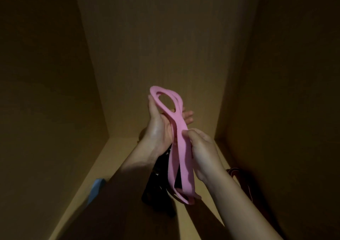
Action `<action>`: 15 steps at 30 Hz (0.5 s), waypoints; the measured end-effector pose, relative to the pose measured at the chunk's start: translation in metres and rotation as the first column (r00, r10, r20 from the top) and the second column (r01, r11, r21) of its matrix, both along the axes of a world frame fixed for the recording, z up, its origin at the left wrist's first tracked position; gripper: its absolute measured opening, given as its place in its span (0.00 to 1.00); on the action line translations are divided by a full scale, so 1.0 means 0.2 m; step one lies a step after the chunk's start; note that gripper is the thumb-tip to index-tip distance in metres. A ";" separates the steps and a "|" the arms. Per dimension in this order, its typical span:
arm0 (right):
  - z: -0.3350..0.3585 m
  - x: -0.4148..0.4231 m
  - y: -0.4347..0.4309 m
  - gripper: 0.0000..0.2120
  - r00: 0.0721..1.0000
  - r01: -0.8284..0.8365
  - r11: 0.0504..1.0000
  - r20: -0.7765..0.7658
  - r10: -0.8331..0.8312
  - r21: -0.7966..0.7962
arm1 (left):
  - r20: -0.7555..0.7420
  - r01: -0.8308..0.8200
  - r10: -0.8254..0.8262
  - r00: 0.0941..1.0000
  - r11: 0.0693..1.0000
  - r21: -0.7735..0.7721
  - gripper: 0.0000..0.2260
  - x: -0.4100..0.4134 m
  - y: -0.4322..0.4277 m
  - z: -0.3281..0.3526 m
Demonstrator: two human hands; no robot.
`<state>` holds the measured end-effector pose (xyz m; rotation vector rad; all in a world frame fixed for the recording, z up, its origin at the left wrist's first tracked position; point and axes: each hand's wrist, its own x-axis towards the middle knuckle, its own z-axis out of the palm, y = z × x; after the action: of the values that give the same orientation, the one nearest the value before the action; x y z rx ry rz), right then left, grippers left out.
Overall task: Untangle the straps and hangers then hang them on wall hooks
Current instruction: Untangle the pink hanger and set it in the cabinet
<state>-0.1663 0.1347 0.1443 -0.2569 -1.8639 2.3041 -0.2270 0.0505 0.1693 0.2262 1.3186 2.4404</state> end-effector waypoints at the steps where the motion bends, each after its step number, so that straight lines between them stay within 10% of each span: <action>1: 0.00 0.00 0.00 0.07 1.000 0.004 1.000 -0.006 -0.004 -0.006 | -0.013 0.003 -0.003 1.000 1.000 -0.002 0.42 0.00 0.00 0.01; 15: 0.16 -0.03 -0.05 0.09 0.983 0.065 0.981 -0.183 -0.031 0.184 | -0.027 -0.057 0.055 0.998 0.997 -0.056 0.40 -0.03 0.02 0.24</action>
<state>-0.1723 0.1246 0.1755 -0.0650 -1.9444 2.0256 -0.2325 0.0537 0.2182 0.2091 1.4209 2.4501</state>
